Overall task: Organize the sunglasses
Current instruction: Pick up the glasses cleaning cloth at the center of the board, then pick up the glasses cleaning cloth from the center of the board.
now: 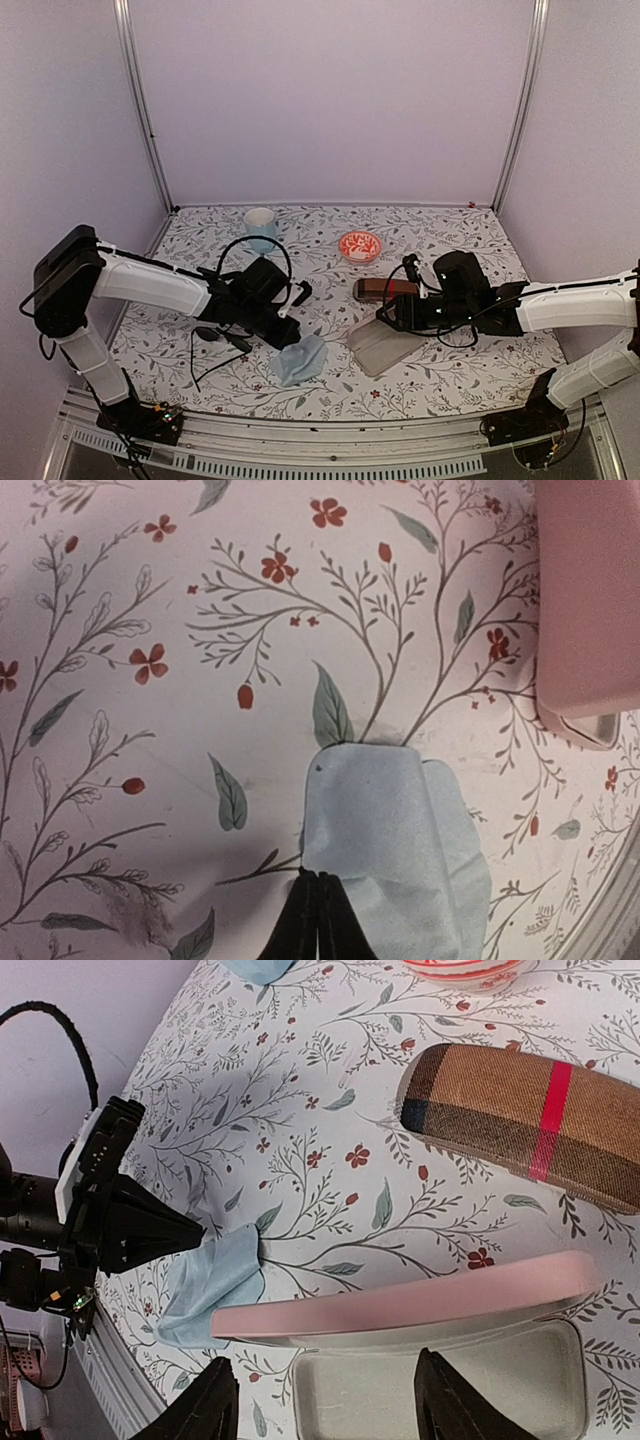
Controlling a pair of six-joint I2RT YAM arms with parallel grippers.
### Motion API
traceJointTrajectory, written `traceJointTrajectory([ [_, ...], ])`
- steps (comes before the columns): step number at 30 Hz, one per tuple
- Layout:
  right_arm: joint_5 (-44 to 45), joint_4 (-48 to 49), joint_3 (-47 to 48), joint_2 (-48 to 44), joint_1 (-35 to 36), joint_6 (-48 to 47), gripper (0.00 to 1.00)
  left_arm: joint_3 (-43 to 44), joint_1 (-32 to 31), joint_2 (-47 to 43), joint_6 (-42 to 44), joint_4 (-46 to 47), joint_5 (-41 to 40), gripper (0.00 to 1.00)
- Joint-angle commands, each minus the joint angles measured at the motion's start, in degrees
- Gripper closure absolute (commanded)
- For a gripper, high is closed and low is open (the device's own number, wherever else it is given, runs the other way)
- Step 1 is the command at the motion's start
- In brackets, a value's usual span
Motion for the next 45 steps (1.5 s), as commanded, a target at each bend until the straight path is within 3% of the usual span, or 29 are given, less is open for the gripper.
traceJointTrajectory([
  [1, -0.48, 1.59, 1.51, 0.78, 0.18, 0.16, 0.38, 1.0, -0.06, 2.7, 0.38, 2.0, 2.24, 0.92],
  [8, -0.3, 1.03, 1.46, 0.38, 0.15, 0.21, 0.38, 3.41, -0.75, 5.98, 1.0, 1.88, 2.76, 0.78],
  [17, -0.65, 1.31, 1.83, 1.46, 0.15, -0.03, 0.38, 4.17, -2.95, 8.17, 1.17, 0.14, 0.31, 0.76],
  [23, -1.03, 2.21, 1.45, 2.08, 0.15, 0.44, 0.38, 4.8, -4.73, 9.01, 0.92, -1.67, -3.33, 0.81],
  [29, -1.05, 2.12, 1.16, 1.61, 0.25, 0.63, 0.39, 4.57, -6.03, 9.17, -0.1, -1.4, -4.67, 1.0],
  [45, 2.49, -1.43, 6.22, 2.76, 4.29, -1.51, 0.38, -0.32, -4.55, -3.1, -0.52, -0.91, -11.66, 1.0],
])
